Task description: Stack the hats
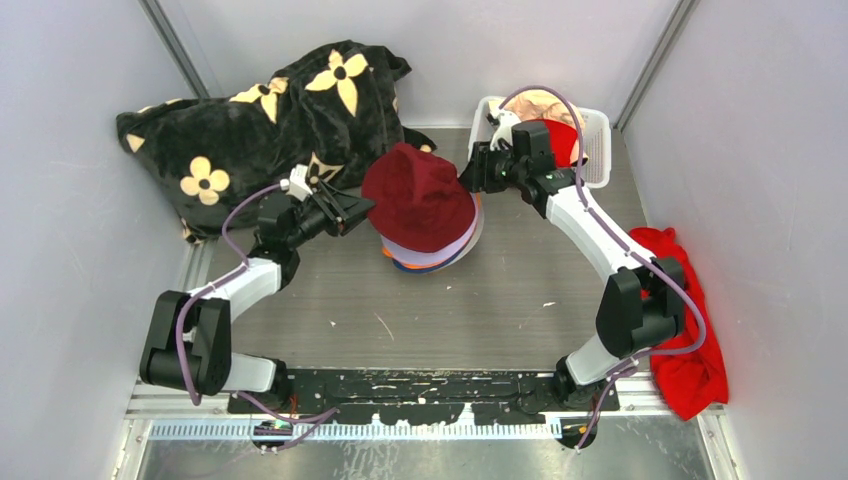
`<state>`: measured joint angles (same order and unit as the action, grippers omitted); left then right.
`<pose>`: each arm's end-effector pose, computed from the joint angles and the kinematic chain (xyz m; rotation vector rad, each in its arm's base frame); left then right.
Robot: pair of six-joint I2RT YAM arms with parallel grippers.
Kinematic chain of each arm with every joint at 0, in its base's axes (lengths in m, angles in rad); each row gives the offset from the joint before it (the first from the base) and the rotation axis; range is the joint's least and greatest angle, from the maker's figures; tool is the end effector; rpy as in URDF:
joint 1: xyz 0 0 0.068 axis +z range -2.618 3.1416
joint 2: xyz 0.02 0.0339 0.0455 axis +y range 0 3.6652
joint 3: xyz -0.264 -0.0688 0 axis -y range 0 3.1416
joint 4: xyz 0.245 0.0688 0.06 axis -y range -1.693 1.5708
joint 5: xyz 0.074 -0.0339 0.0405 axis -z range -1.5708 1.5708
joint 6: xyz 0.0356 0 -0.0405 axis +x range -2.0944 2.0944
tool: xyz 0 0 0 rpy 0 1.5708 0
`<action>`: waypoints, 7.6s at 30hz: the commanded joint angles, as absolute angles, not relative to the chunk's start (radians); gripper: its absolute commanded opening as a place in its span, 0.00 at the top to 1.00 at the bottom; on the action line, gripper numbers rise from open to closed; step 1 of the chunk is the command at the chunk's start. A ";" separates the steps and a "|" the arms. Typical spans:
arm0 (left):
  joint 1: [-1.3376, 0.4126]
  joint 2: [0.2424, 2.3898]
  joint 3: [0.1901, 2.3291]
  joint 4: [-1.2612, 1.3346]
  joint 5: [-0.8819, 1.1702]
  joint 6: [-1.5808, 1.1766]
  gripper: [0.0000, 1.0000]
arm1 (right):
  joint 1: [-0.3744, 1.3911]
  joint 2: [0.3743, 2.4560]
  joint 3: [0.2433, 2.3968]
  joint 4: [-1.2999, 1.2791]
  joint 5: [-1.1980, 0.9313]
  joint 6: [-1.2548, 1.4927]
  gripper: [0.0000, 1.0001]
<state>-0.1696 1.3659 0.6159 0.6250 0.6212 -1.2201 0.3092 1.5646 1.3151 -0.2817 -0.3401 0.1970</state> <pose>0.2810 -0.0691 0.2360 -0.4772 1.8744 -1.5101 0.3425 0.1219 0.3207 -0.3280 2.1123 0.6585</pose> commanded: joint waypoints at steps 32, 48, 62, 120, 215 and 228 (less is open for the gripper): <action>-0.196 1.674 0.421 1.430 0.712 -1.419 1.00 | 0.356 1.512 1.182 -0.200 -0.314 0.199 0.53; -0.212 1.820 0.418 1.430 0.704 -1.342 1.00 | 0.361 1.534 1.150 -0.177 -0.312 0.204 0.53; -0.213 1.753 0.483 1.363 0.719 -1.371 1.00 | 0.369 1.508 1.135 -0.189 -0.311 0.204 0.54; -0.213 1.119 1.085 -0.289 0.063 -0.670 0.40 | 0.081 1.890 1.738 -0.459 0.145 0.224 0.28; -0.245 0.926 1.249 -0.379 0.178 -0.612 0.39 | 0.440 1.291 1.750 -0.525 -0.352 0.173 0.99; -0.244 0.925 1.216 -0.369 0.169 -0.603 0.39 | 0.602 1.440 1.794 -0.508 -0.216 0.138 0.99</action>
<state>-0.2420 0.9428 1.2167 -0.3981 0.1757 -0.6197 0.5739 1.4044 1.7359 -0.5735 -0.2787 0.1665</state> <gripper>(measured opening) 0.609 0.028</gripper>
